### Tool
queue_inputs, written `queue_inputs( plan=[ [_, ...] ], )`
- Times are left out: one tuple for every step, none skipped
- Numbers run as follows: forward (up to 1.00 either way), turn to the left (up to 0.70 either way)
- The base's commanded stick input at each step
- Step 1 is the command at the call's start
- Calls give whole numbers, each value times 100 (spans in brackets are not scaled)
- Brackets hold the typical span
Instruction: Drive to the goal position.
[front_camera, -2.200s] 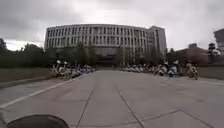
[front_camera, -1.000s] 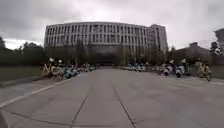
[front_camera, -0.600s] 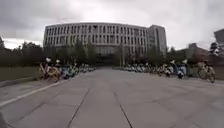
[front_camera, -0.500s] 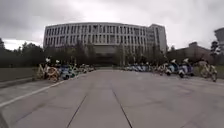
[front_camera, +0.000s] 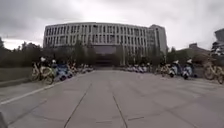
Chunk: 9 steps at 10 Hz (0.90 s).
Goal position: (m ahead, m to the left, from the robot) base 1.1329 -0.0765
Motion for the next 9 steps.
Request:
queue_inputs(
  plan=[
    [41, 0],
    [33, 0],
    [25, 0],
    [17, 0],
    [9, 0],
    [1, 0],
    [0, 0],
    [0, 0],
    [0, 0]
  ],
)
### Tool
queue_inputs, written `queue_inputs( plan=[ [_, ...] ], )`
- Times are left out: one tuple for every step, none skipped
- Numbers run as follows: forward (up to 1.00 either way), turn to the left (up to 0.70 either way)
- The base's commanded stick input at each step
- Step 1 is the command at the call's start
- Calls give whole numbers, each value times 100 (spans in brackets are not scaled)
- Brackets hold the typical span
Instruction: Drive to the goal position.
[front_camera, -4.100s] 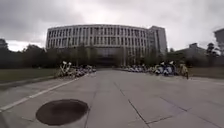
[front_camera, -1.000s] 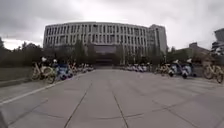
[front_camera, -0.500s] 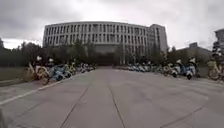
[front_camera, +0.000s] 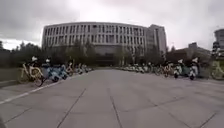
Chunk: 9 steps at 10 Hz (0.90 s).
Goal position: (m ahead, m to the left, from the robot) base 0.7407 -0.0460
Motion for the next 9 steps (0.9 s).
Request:
queue_inputs(
  plan=[
    [0, 0],
    [0, 0],
    [0, 0],
    [0, 0],
    [0, 0],
    [0, 1],
    [0, 7],
    [0, 10],
    [0, 7]
  ],
)
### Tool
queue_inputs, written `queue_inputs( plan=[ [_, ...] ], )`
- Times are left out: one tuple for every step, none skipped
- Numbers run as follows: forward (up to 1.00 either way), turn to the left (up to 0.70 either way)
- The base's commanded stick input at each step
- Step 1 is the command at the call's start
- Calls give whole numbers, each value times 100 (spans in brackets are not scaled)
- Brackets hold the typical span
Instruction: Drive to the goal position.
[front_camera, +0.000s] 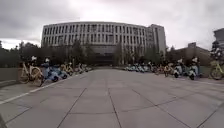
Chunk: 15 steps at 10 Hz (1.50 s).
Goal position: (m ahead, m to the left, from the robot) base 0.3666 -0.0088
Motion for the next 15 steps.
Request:
queue_inputs(
  plan=[
    [0, 5],
    [0, 3],
    [0, 0],
    [54, 0],
    [59, 0],
    [63, 0],
    [68, 0],
    [67, 0],
    [60, 0],
    [53, 0],
    [46, 0],
    [39, 0],
    [33, 0],
    [26, 0],
    [19, 0]
  ],
)
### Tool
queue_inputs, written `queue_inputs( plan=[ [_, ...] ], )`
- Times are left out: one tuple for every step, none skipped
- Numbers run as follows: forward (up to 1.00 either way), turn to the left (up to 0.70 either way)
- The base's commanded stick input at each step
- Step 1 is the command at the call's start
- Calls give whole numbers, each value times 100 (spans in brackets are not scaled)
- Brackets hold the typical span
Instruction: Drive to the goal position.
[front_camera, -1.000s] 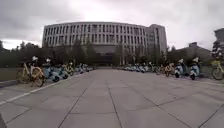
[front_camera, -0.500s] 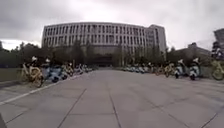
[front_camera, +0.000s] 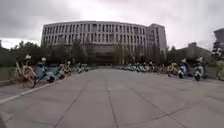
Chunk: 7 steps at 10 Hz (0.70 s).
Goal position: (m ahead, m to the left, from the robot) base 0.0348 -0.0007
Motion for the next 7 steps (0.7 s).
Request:
queue_inputs(
  plan=[
    [12, 0],
    [5, 0],
    [0, 0],
    [0, 0],
    [0, 0],
    [0, 0],
    [0, 0]
  ],
)
